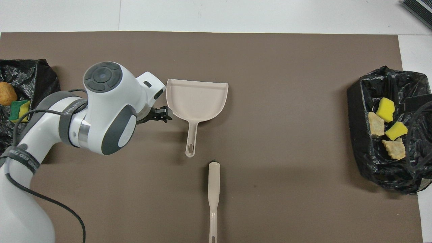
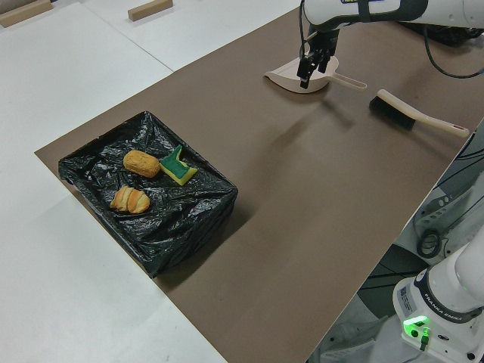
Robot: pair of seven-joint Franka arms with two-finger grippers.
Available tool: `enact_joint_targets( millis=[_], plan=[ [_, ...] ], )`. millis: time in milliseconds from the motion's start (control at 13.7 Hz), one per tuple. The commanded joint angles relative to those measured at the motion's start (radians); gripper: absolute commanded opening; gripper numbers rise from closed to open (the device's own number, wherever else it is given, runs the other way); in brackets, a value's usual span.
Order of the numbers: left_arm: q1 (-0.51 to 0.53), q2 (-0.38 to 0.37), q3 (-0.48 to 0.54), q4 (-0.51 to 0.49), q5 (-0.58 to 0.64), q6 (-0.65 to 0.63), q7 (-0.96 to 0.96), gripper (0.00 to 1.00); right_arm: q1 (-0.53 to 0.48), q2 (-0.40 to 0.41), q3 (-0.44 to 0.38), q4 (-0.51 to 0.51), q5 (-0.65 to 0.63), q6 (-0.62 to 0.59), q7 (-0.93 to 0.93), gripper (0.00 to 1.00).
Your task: Sweep and dump trash in bin
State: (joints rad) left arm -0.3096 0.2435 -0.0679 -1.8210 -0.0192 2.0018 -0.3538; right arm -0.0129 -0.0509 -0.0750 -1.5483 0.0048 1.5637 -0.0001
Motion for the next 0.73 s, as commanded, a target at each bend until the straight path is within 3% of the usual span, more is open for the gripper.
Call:
enact_joint_targets(
  millis=[0, 366, 512, 658],
  plan=[
    [0.091, -0.114, -0.007, -0.121, 0.024, -0.009, 0.134, 1.0, -0.015, 0.023, 0.014, 0.039, -0.013, -0.016, 0.008, 1.0],
    [0.247, -0.234, -0.006, -0.107, 0.024, -0.095, 0.399, 1.0, 0.039, 0.133, -0.026, 0.158, -0.008, -0.031, 0.008, 1.0],
    [0.268, -0.25, -0.006, -0.01, 0.024, -0.208, 0.43, 1.0, 0.05, 0.171, -0.035, 0.169, -0.002, -0.019, 0.008, 1.0],
    [0.268, -0.241, -0.006, 0.128, 0.022, -0.355, 0.434, 1.0, 0.089, 0.139, -0.032, 0.114, -0.006, 0.001, 0.026, 1.0]
  ],
)
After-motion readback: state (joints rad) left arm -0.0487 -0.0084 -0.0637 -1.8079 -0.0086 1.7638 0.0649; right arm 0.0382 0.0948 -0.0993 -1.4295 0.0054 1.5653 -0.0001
